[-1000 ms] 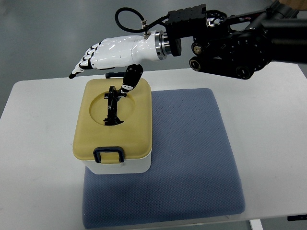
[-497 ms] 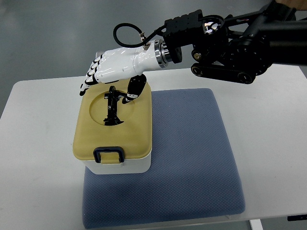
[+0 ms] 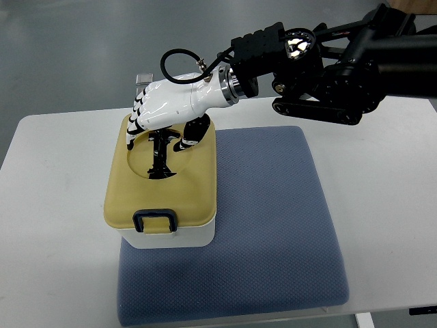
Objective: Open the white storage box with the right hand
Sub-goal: 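Lower the right hand and close its fingers around the black lid handle, then lift the yellow lid off the box and carry it onto the cushion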
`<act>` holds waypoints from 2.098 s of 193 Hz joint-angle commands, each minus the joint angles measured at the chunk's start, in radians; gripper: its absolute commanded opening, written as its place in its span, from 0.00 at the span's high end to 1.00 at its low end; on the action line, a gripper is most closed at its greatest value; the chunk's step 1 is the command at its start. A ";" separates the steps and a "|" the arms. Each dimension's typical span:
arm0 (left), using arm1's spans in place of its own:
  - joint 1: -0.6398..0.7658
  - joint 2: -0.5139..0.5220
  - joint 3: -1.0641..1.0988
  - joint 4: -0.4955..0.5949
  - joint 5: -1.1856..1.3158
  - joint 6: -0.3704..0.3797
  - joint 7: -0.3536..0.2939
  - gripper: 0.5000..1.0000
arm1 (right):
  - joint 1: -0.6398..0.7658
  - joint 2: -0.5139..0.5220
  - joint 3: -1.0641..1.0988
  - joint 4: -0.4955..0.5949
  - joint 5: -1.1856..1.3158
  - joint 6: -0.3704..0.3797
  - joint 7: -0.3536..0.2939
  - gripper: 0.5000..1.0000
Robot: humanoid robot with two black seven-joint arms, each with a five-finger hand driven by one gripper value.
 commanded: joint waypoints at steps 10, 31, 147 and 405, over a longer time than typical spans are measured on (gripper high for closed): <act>0.000 0.000 0.000 -0.001 0.000 0.000 0.000 0.00 | -0.002 0.001 -0.006 0.000 -0.019 -0.010 0.000 0.55; 0.000 0.000 0.000 -0.001 0.000 0.000 0.000 0.00 | -0.004 0.008 -0.008 0.000 -0.039 -0.027 0.000 0.63; 0.000 0.000 0.000 0.000 0.000 0.000 0.000 0.00 | -0.017 0.008 -0.014 0.000 -0.090 -0.125 0.000 1.00; 0.000 0.000 0.000 0.000 0.000 0.000 0.000 0.00 | -0.226 -0.464 0.153 0.036 -0.185 -0.306 0.000 1.00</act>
